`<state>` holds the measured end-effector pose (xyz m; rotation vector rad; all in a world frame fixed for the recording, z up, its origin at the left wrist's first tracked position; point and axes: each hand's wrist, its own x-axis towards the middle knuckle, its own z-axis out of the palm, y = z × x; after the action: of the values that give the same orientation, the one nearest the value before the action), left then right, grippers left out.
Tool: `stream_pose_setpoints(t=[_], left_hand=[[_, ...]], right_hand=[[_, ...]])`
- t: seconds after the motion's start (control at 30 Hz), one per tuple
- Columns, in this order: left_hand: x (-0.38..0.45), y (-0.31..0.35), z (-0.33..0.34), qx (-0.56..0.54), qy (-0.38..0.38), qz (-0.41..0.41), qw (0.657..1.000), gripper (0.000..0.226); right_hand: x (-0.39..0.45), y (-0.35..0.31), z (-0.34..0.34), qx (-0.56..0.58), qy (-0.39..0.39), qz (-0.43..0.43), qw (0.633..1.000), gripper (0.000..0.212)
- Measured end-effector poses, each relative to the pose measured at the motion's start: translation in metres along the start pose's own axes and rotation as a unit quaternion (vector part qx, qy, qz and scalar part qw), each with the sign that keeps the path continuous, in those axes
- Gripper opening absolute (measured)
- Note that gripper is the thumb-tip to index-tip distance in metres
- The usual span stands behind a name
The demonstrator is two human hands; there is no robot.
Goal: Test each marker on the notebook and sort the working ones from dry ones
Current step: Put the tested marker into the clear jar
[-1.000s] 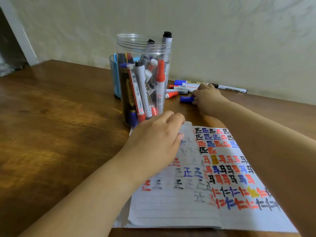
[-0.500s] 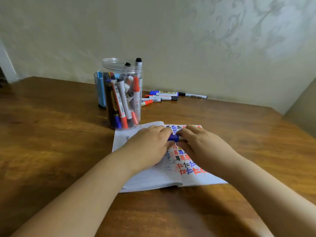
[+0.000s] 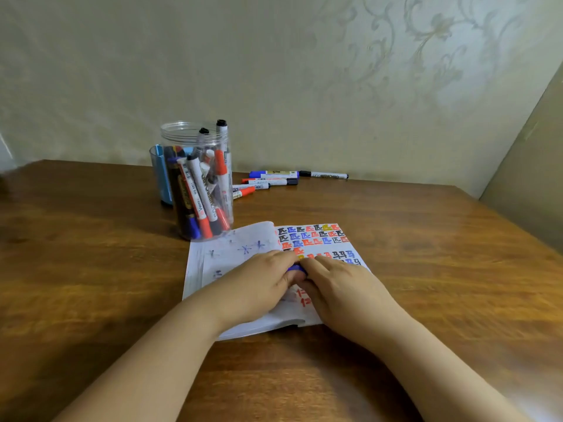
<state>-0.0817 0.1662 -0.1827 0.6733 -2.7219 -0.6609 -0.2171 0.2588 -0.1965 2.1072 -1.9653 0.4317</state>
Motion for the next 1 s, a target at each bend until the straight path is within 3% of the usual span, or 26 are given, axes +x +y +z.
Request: stream_pose_setpoints(t=[0.1, 0.33, 0.47, 0.53, 0.67, 0.8, 0.9, 0.93, 1.0], left_hand=[[-0.002, -0.003, 0.0, -0.009, -0.013, -0.002, 1.0, 0.026], [-0.005, -0.008, 0.002, -0.023, -0.032, 0.003, 0.999, 0.025], [-0.004, -0.007, 0.003, -0.024, -0.007, -0.023, 0.999, 0.026], [-0.006, -0.006, 0.001, -0.041, 0.016, -0.04, 0.998, 0.028], [-0.011, -0.006, -0.005, -0.083, 0.064, -0.055, 0.993, 0.025], [-0.011, -0.004, -0.004, -0.058, 0.115, -0.05, 0.99, 0.025], [-0.012, -0.004, -0.002, -0.047, 0.134, -0.051, 0.989, 0.021], [-0.013, -0.004, -0.002, -0.046, 0.139, -0.051, 0.988, 0.02], [-0.013, -0.004, -0.003, -0.044, 0.143, -0.052, 0.987, 0.02]], right_hand=[[0.0, -0.004, -0.005, 0.021, -0.021, -0.006, 1.0, 0.047], [-0.005, 0.006, -0.002, -0.058, 0.016, -0.037, 0.997, 0.04], [-0.001, -0.002, -0.005, -0.053, -0.004, 0.024, 0.998, 0.053], [-0.004, -0.003, -0.01, -0.02, -0.033, 0.077, 0.996, 0.056], [-0.011, 0.007, -0.029, 0.153, -0.054, 0.157, 0.974, 0.037], [-0.011, 0.005, -0.05, 0.24, -0.096, 0.189, 0.947, 0.023], [-0.012, 0.005, -0.053, 0.382, -0.083, 0.24, 0.889, 0.008], [-0.013, 0.005, -0.052, 0.447, -0.073, 0.262, 0.852, 0.003], [-0.013, 0.004, -0.045, 0.574, -0.053, 0.302, 0.759, 0.014]])
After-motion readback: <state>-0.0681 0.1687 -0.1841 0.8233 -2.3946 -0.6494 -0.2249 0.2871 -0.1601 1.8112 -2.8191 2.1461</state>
